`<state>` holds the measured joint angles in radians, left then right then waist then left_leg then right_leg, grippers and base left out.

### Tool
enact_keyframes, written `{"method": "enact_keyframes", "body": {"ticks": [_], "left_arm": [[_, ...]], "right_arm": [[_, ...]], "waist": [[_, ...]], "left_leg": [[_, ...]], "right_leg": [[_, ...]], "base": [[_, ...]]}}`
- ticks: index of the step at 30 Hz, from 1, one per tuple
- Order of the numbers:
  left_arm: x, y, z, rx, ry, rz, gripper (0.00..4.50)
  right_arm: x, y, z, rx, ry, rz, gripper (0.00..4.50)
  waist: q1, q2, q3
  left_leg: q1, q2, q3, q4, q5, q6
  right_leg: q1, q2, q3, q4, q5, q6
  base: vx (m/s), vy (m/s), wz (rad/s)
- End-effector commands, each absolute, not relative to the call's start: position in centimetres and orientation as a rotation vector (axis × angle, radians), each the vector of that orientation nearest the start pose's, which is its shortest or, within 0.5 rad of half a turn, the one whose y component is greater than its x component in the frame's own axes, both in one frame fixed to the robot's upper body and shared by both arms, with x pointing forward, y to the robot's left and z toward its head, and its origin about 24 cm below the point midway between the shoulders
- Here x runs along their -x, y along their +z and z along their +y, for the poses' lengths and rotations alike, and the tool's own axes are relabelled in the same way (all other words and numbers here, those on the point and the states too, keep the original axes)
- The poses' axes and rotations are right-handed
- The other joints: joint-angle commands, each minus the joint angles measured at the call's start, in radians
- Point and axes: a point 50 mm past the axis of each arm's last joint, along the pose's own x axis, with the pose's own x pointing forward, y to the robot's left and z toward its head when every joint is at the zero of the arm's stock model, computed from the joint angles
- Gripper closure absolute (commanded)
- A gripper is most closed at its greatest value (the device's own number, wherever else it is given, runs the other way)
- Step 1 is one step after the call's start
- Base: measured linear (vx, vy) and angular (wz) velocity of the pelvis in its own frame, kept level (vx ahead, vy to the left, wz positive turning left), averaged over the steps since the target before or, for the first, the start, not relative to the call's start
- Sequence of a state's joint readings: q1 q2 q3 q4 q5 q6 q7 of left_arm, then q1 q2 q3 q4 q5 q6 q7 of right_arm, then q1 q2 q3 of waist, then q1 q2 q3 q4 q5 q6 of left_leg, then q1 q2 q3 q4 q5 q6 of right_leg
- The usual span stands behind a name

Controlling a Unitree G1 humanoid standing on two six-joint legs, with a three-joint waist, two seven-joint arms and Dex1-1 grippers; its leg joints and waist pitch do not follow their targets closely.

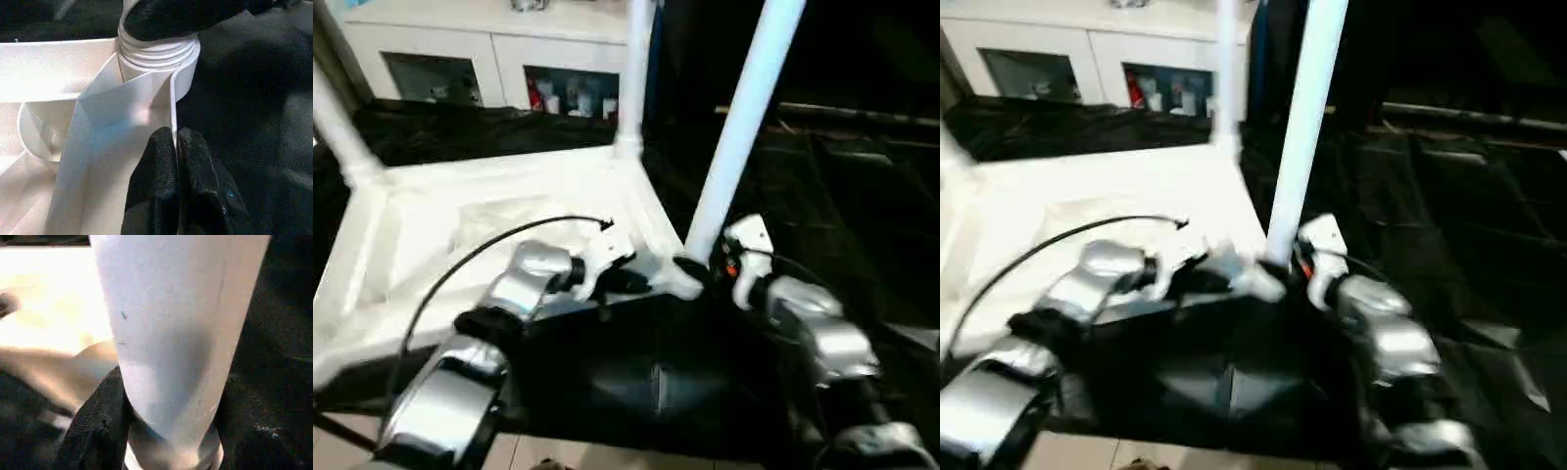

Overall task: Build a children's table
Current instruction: Rotate leg to tighten

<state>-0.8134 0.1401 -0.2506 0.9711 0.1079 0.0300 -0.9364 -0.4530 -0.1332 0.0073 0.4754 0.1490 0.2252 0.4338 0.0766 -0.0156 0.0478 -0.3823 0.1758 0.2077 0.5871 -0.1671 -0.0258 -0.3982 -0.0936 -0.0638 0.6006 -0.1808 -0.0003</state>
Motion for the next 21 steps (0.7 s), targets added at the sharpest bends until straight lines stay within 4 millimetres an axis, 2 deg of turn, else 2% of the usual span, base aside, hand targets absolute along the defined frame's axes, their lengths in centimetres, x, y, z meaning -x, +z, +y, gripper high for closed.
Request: {"method": "enact_keyframes", "body": {"ticks": [1, 2, 3, 5, 8, 12, 13, 14, 15, 17, 19, 20, 21], "left_arm": [[-35.5, 5.0, 6.4, -0.371, -1.058, 0.409, 4.50], [-35.5, 5.0, 6.4, -0.371, -1.058, 0.409, 4.50], [-35.7, 5.1, 5.3, -0.377, -1.005, 0.403, 4.50], [-35.7, 5.1, 5.1, -0.382, -1.002, 0.401, 4.50], [-35.7, 5.1, 4.6, -0.402, -1.004, 0.397, 4.50], [-35.7, 4.8, 5.2, -0.423, -0.999, 0.399, 4.50], [-35.7, 4.8, 5.2, -0.423, -0.999, 0.399, 4.50], [-35.8, 4.8, 5.4, -0.426, -0.997, 0.401, 4.50], [-35.8, 4.7, 5.8, -0.428, -1.007, 0.404, 4.50], [-35.7, 4.7, 6.3, -0.438, -1.039, 0.392, 4.50], [-35.6, 4.7, 6.6, -0.442, -1.063, 0.389, 4.50], [-35.4, 4.7, 7.2, -0.440, -1.099, 0.399, 4.50], [-35.2, 4.8, 7.5, -0.441, -1.139, 0.390, 4.50]], "right_arm": [[-32.5, 2.0, -11.8, -0.079, 0.413, 0.368, 2.50], [-32.5, 2.0, -11.8, -0.079, 0.413, 0.368, 2.50], [-33.0, 2.1, -10.6, -0.082, 0.365, 0.369, 2.50], [-33.1, 2.2, -10.1, -0.084, 0.366, 0.365, 2.50], [-33.4, 2.6, -9.2, -0.081, 0.384, 0.347, 2.50], [-33.6, 3.1, -9.3, -0.096, 0.400, 0.306, 2.50], [-33.6, 3.1, -9.3, -0.096, 0.400, 0.306, 2.15], [-33.7, 3.3, -9.5, -0.112, 0.406, 0.290, 1.80], [-33.7, 3.6, -10.0, -0.114, 0.430, 0.268, 1.80], [-33.8, 4.3, -11.1, -0.106, 0.464, 0.238, 1.61], [-33.7, 4.6, -11.9, -0.075, 0.498, 0.230, 1.37], [-33.3, 5.2, -13.3, -0.037, 0.587, 0.228, 1.33], [-33.0, 5.5, -13.9, -0.014, 0.639, 0.228, 1.33]], "waist": [[-0.007, -0.002, -0.053], [-0.005, -0.003, -0.054], [-0.007, -0.001, -0.052], [-0.007, -0.001, -0.053], [-0.011, 0.001, -0.052], [-0.014, 0.003, -0.054], [-0.015, 0.002, -0.054], [-0.016, 0.002, -0.053], [-0.016, -0.003, -0.054], [-0.017, -0.003, -0.055], [-0.014, -0.004, -0.056], [-0.011, -0.006, -0.056], [-0.009, -0.005, -0.056]], "left_leg": [[0.039, 0.058, -0.040, -0.081, -0.381, -0.055], [0.046, 0.057, -0.039, -0.079, -0.409, -0.056], [0.045, 0.057, -0.041, -0.080, -0.424, -0.055], [0.044, 0.056, -0.045, -0.083, -0.437, -0.055], [0.043, 0.057, -0.050, -0.088, -0.467, -0.060], [0.045, 0.059, -0.048, -0.093, -0.472, -0.060], [0.044, 0.060, -0.048, -0.094, -0.473, -0.060], [0.044, 0.059, -0.047, -0.094, -0.477, -0.058], [0.044, 0.058, -0.046, -0.093, -0.476, -0.054], [0.034, 0.059, -0.047, -0.094, -0.442, -0.035], [0.034, 0.059, -0.043, -0.092, -0.410, -0.023], [0.034, 0.059, -0.041, -0.089, -0.394, -0.011], [0.030, 0.060, -0.040, -0.088, -0.369, 0.001]], "right_leg": [[0.019, -0.069, 0.043, -0.094, -0.404, -0.176], [0.015, -0.071, 0.042, -0.101, -0.433, -0.166], [0.013, -0.073, 0.043, -0.105, -0.450, -0.160], [0.018, -0.073, 0.039, -0.110, -0.473, -0.141], [0.017, -0.072, 0.036, -0.113, -0.479, -0.123], [0.017, -0.070, 0.036, -0.111, -0.402, -0.141], [0.018, -0.070, 0.037, -0.110, -0.391, -0.145], [0.017, -0.070, 0.038, -0.109, -0.383, -0.152], [0.018, -0.071, 0.038, -0.109, -0.382, -0.153], [0.028, -0.075, 0.040, -0.105, -0.361, -0.157], [0.030, -0.074, 0.041, -0.104, -0.333, -0.162], [0.031, -0.075, 0.042, -0.103, -0.319, -0.170], [0.037, -0.076, 0.043, -0.100, -0.306, -0.173]], "base": [[0.000, 0.000, 0.00], [0.000, 0.000, 0.00], [0.000, 0.000, 0.00], [0.000, 0.000, 0.00], [0.000, 0.000, 0.00], [0.000, 0.000, 0.00], [0.000, 0.000, 0.00], [0.000, 0.000, 0.00], [0.000, 0.000, 0.00], [0.000, 0.000, 0.00], [0.000, 0.000, 0.00], [0.000, 0.000, 0.00], [0.000, 0.000, 0.00]]}}
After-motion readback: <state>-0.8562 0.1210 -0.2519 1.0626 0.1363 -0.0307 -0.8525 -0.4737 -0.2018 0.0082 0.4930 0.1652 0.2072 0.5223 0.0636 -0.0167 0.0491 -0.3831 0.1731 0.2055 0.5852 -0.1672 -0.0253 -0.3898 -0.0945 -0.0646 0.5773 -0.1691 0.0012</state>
